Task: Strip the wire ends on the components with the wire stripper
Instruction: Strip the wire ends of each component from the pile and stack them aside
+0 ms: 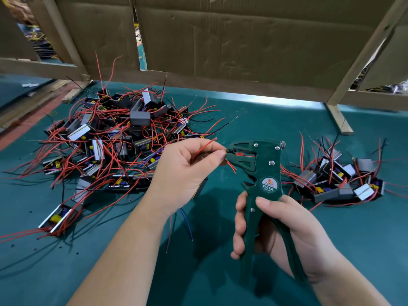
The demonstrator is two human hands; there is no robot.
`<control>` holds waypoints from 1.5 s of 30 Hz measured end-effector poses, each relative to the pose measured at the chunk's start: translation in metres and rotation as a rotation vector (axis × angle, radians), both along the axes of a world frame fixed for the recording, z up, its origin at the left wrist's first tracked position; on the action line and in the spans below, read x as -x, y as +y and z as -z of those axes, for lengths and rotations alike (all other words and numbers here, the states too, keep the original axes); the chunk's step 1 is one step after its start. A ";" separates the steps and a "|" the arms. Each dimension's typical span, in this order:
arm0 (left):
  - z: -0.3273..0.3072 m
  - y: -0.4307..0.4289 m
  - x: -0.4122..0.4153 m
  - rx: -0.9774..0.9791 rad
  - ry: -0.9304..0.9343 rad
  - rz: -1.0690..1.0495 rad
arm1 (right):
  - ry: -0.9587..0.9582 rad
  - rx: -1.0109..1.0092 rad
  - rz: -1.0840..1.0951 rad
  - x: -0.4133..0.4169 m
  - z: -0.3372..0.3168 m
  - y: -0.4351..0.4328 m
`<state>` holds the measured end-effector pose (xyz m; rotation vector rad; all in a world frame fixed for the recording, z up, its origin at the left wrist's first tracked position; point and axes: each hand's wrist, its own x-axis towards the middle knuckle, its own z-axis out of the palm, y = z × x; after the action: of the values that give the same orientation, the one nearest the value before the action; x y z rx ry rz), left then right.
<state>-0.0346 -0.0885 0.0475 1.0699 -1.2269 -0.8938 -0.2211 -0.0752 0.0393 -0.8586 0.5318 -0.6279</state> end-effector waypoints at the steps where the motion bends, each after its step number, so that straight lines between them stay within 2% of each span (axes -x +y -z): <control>1: 0.000 0.000 0.001 -0.003 -0.002 0.005 | 0.006 -0.003 0.010 0.000 0.000 0.001; 4: 0.002 0.000 0.001 -0.003 -0.033 -0.018 | 0.039 -0.006 0.060 -0.004 -0.001 0.005; 8: 0.003 -0.001 -0.006 -0.089 -0.139 -0.014 | 0.159 -0.007 0.265 -0.009 -0.002 0.004; 10: 0.009 -0.003 -0.006 -0.145 -0.263 -0.015 | 0.128 -0.029 0.265 -0.008 -0.003 0.000; 11: 0.011 -0.004 -0.004 -0.164 -0.268 -0.028 | 0.066 -0.029 0.235 -0.006 -0.003 -0.002; 13: 0.012 -0.005 0.000 -0.200 -0.131 -0.080 | -0.054 -0.003 0.201 -0.003 0.000 -0.006; 17: 0.005 -0.010 0.001 -0.245 0.364 -0.142 | -0.007 0.096 0.231 -0.004 0.007 -0.004; 20: 0.000 -0.011 0.002 -0.232 0.742 -0.047 | 0.036 0.111 0.166 -0.009 0.010 0.000; 23: -0.003 -0.009 0.007 -0.203 1.034 0.062 | 0.084 0.147 0.050 -0.012 0.009 0.006; 25: -0.004 -0.006 0.011 -0.221 1.077 0.098 | 0.118 0.185 -0.016 -0.012 0.008 0.008; 29: -0.004 -0.005 0.011 -0.277 1.031 0.081 | 0.153 0.261 -0.013 -0.013 0.007 0.012; 32: -0.005 -0.011 -0.002 -0.172 1.065 -0.045 | 0.156 0.262 0.058 -0.010 0.009 0.008; 35: -0.006 -0.014 -0.031 -0.057 1.064 -0.195 | 0.075 0.179 0.225 -0.002 0.010 -0.003; 37: -0.004 -0.013 -0.053 -0.001 0.955 -0.333 | 0.015 0.161 0.367 0.006 0.006 -0.012; 38: -0.003 -0.011 -0.061 0.016 0.812 -0.436 | 0.005 0.180 0.446 0.010 0.003 -0.017; 40: 0.000 -0.007 -0.071 0.001 0.336 -0.701 | 0.054 0.260 0.615 0.021 0.000 -0.026; 43: 0.012 -0.003 -0.079 -0.136 -0.543 -1.042 | 0.222 0.347 0.817 0.040 0.004 -0.036; 44: 0.016 -0.003 -0.081 -0.227 -0.721 -1.077 | 0.243 0.357 0.843 0.044 0.007 -0.038; 45: 0.019 -0.003 -0.082 -0.357 -0.810 -1.071 | 0.243 0.364 0.852 0.045 0.008 -0.039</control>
<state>0.0474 -0.0920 0.0286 2.1936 -0.8664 0.2163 -0.2663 -0.1144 0.0315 -1.0477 1.0413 -1.4388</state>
